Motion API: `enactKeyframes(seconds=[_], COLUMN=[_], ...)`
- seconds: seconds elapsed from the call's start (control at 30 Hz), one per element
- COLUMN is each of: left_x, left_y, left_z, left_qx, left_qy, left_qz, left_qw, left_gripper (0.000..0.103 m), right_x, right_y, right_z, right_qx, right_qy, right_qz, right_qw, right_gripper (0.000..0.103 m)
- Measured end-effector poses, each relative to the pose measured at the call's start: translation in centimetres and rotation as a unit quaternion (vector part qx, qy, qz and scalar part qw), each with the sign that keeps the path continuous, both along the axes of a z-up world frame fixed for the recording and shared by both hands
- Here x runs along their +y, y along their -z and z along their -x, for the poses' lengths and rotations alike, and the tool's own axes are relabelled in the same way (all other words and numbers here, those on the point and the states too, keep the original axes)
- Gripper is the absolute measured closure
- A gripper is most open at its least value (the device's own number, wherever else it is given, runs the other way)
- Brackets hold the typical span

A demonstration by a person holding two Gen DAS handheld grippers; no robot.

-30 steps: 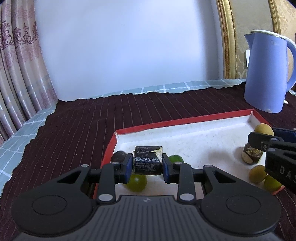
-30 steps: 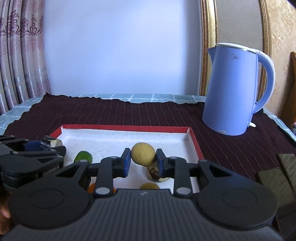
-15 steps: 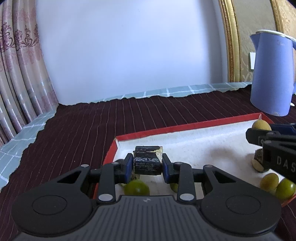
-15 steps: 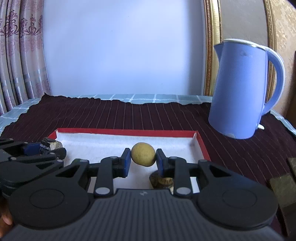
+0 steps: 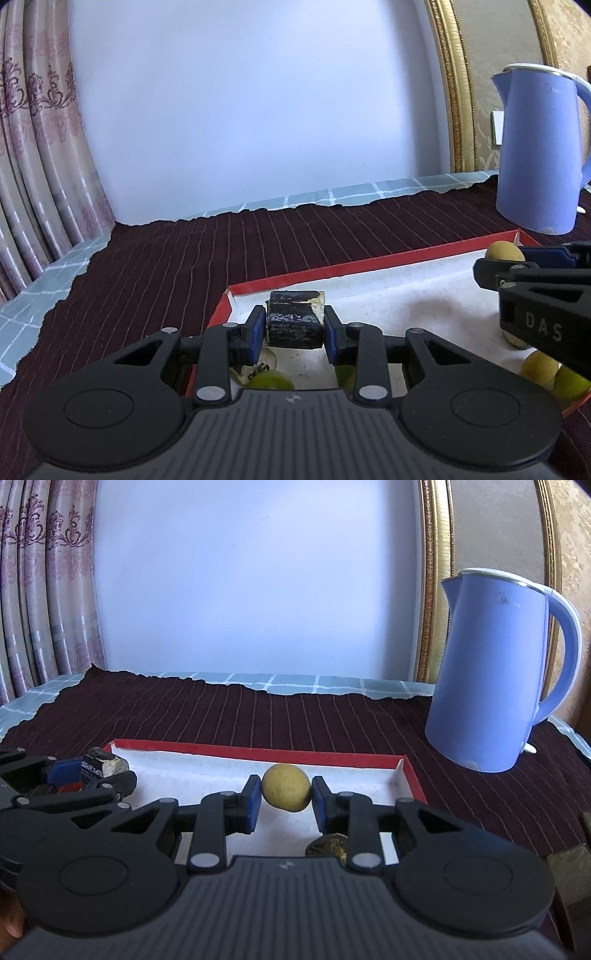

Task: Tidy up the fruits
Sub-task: 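Carry the cylinder and yellow fruit over the red tray with both tools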

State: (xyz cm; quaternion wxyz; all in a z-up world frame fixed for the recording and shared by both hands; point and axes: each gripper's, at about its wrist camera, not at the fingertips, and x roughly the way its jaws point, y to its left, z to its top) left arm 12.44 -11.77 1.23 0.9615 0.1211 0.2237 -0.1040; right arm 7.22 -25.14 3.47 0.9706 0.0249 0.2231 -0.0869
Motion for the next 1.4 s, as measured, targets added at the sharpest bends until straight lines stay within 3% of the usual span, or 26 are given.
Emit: enactKeyframes(seconds=[0.27,0.8,1.4], left_x=[0.0,-0.3,-0.4], left_y=[0.7,0.7,1.0], left_z=[-1.6,-2.2,-1.3], left_qx=[0.037,0.016,0.007], left_qy=[-0.006,-0.019,-0.001], left_qz=[0.005,0.004,-0.002], left_qw=[0.9993,0.9997,1.0000], left_gripper=[0.071,0.071,0.071], right_x=[-0.3,-1.4,-1.6], right_y=[0.0,0.6,1.7], right_z=[-0.8,-2.1,-2.2], right_qx=[0.007,0.015,0.029], right_qy=[0.009,0.026,0.031], right_qz=[-0.001,-0.008,-0.009], right_qw=[1.000,1.000,0.999], right_gripper=[0.075,0.075,0.075])
